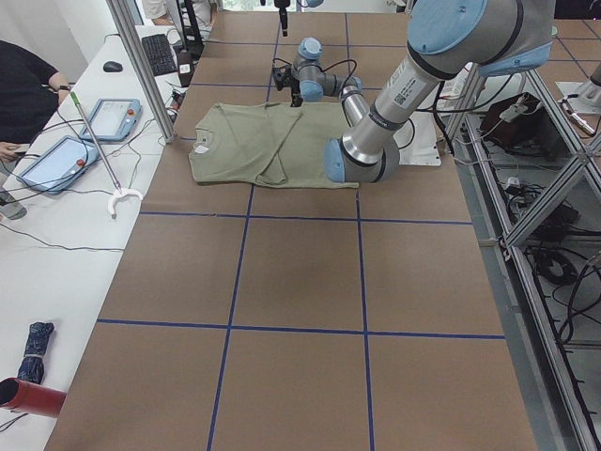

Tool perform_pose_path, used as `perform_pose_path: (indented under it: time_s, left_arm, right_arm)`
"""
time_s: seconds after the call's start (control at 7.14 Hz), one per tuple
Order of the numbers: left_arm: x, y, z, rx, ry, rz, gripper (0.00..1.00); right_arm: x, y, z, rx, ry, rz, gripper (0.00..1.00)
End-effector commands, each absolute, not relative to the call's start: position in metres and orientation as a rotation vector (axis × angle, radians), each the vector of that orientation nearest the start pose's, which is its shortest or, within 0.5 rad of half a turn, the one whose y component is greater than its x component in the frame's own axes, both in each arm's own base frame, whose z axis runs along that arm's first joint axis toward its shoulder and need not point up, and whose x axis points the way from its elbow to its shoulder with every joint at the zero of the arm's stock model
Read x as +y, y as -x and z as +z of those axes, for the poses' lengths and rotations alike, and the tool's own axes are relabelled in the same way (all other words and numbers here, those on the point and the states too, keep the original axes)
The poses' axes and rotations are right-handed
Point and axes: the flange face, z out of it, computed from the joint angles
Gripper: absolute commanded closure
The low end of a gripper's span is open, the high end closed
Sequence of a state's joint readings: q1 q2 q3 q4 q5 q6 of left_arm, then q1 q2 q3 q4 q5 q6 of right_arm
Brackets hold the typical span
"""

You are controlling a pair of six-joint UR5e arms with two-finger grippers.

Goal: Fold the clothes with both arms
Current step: 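Release the sleeve and withdraw the left gripper while the right gripper approaches the shirt side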

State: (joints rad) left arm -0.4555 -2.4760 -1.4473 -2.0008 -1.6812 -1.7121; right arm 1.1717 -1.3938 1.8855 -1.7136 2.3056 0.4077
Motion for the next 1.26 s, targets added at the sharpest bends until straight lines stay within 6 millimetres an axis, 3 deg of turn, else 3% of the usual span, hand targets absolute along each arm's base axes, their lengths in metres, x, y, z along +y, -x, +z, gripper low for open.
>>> perform_pose_path:
  time_s: [0.0,0.14,0.42,0.7,0.98,1.12]
  left_arm:
    - [-0.4,-0.522,0.149,1.11,-0.185,-0.319,0.02]
    - [-0.385,-0.492,0.169,1.052,-0.211,-0.257,0.01]
    - [-0.365,-0.442,0.224,0.993,-0.244,-0.137,0.01]
    - [-0.342,-0.398,0.255,0.974,-0.228,-0.106,0.01]
    - [-0.34,-0.394,0.258,0.971,-0.228,-0.106,0.01]
    - [-0.338,-0.394,0.254,0.979,-0.232,-0.105,0.01]
  right_arm:
    - [-0.498,0.193,0.398,-0.826,-0.025,-0.084,0.0]
    - [-0.486,0.222,0.39,-0.846,-0.056,-0.043,0.0]
    - [-0.441,0.292,0.384,-0.899,-0.071,0.033,0.0]
    - [-0.366,0.346,0.351,-0.905,-0.064,0.071,0.0]
    - [-0.293,0.408,0.345,-0.867,-0.082,0.088,0.0]
    - [-0.28,0.423,0.353,-0.845,-0.075,0.064,0.0]
